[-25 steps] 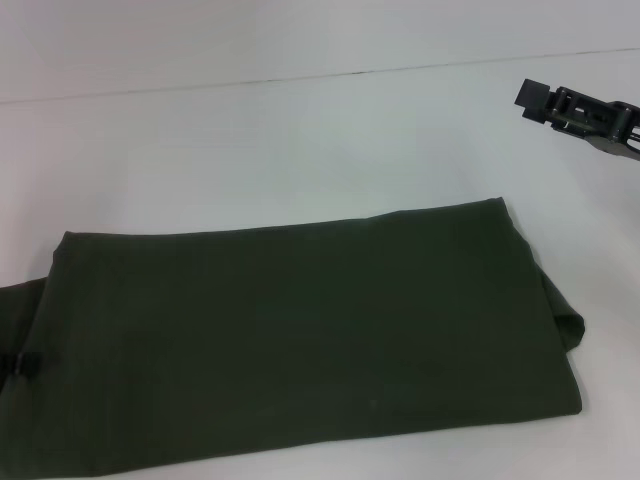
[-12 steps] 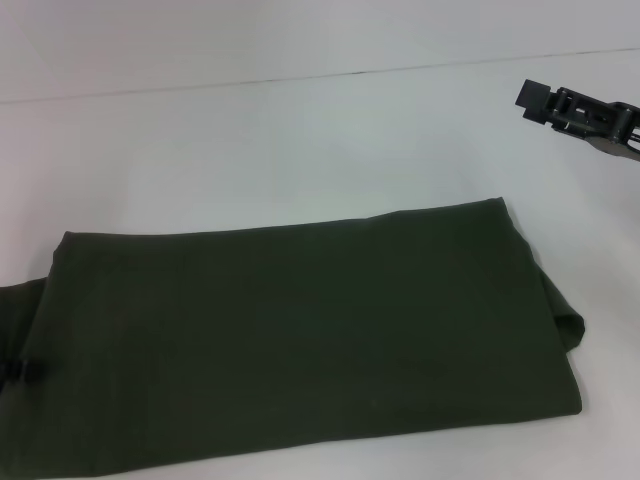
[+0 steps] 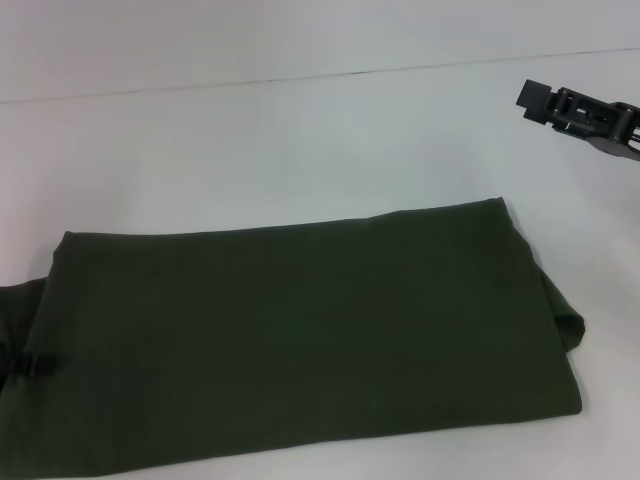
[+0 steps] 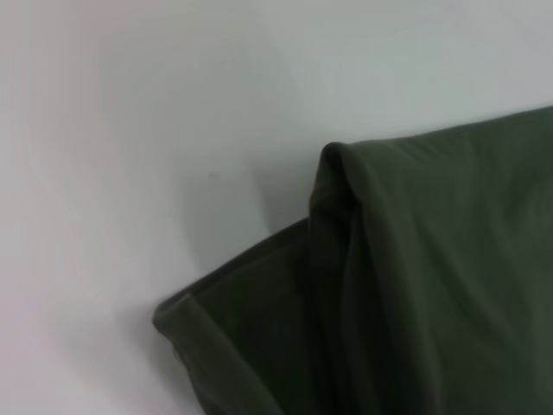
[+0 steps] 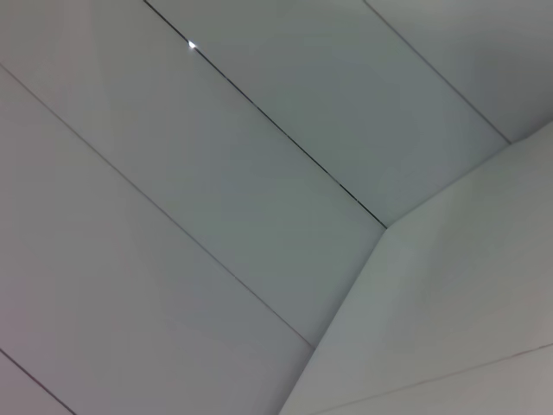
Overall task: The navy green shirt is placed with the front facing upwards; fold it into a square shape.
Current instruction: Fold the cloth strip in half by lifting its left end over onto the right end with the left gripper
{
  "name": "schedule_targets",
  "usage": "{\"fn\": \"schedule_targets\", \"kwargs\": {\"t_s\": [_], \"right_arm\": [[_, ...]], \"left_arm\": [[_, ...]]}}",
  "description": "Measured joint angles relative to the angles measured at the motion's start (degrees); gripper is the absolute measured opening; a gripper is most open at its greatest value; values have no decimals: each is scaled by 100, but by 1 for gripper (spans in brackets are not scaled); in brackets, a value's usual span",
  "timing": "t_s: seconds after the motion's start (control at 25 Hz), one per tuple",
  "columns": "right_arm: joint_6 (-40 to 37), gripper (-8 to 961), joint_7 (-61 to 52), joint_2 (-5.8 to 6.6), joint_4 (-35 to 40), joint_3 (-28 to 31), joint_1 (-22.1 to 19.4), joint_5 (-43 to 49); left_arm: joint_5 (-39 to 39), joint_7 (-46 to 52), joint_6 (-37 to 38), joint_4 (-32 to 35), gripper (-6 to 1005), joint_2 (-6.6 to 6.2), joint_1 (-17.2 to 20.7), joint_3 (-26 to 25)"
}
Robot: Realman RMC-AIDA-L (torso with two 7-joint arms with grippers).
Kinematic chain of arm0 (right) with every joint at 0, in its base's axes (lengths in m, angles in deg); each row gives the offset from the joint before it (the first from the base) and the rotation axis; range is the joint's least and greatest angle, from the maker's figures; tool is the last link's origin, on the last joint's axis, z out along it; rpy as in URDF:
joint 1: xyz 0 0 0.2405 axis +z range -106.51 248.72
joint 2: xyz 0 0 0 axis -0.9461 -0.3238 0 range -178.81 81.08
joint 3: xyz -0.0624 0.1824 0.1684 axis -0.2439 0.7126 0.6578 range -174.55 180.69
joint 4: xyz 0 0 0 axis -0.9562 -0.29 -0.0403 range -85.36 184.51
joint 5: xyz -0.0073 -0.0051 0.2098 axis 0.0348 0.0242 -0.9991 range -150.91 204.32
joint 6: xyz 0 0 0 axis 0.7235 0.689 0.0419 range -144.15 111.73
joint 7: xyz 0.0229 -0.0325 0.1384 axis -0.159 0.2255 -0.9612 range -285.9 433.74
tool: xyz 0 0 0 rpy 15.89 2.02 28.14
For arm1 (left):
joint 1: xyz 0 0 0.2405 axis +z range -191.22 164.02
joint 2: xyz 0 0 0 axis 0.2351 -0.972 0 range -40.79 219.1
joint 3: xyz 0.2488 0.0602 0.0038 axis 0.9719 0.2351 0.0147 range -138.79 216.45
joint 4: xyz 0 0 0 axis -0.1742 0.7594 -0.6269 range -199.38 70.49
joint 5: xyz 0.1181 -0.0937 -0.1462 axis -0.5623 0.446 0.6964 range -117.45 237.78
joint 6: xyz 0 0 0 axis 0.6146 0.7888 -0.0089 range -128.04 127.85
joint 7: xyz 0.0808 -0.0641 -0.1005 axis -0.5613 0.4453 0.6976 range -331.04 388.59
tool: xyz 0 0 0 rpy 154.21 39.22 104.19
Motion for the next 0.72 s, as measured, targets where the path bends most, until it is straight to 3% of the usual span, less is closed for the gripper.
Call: {"fn": "schedule_targets", "kwargs": {"t_s": [0.28,0.72], "right_arm": [[-10,885,-5,0,0,-3,-7,-68],[-12,884,-7,5,0,0,-25,-74]], "left_arm": [[3,17,-29,104,899,67,-3,35],[-69,154,-159,217,662,141,-1,186]]}}
